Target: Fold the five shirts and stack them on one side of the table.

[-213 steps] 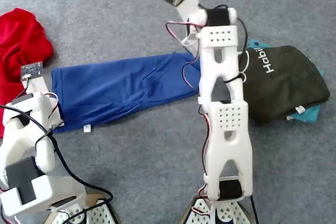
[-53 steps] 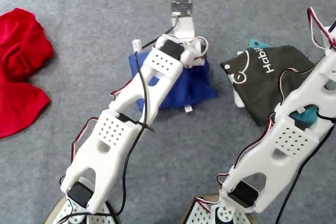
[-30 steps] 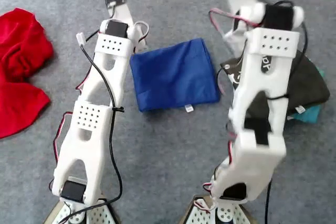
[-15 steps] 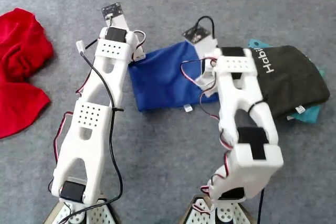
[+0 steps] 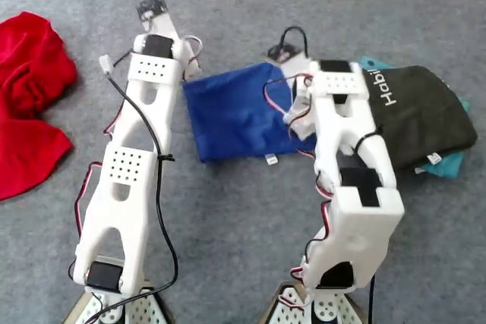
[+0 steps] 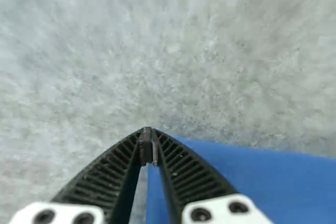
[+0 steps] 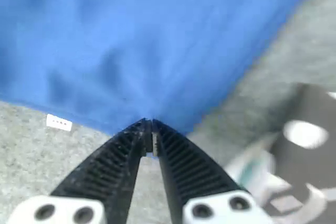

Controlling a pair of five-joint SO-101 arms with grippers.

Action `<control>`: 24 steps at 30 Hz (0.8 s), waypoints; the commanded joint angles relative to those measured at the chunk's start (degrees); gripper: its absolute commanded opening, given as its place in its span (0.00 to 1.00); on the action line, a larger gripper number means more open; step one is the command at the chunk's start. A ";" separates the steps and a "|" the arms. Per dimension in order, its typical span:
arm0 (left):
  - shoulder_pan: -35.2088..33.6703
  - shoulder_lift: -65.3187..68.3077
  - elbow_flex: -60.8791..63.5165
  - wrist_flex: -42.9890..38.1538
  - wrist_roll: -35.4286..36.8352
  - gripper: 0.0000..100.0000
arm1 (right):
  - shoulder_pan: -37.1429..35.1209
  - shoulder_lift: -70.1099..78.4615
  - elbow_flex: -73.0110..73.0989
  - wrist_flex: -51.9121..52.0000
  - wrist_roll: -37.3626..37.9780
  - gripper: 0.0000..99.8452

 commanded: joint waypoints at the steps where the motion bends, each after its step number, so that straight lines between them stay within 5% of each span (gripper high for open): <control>1: -0.57 -3.69 -10.59 4.84 -3.69 0.03 | 1.23 -6.90 -6.73 3.87 0.70 0.02; 13: -2.42 -17.58 -8.40 13.45 -17.05 0.03 | 0.44 -8.84 -18.86 2.81 1.32 0.02; 17: -0.75 -25.05 4.79 13.45 -17.85 0.03 | 0.53 -3.21 -26.07 2.81 1.14 0.02; 24: 7.78 -47.65 45.85 8.53 -15.47 0.03 | 0.70 5.93 -37.93 2.90 0.09 0.02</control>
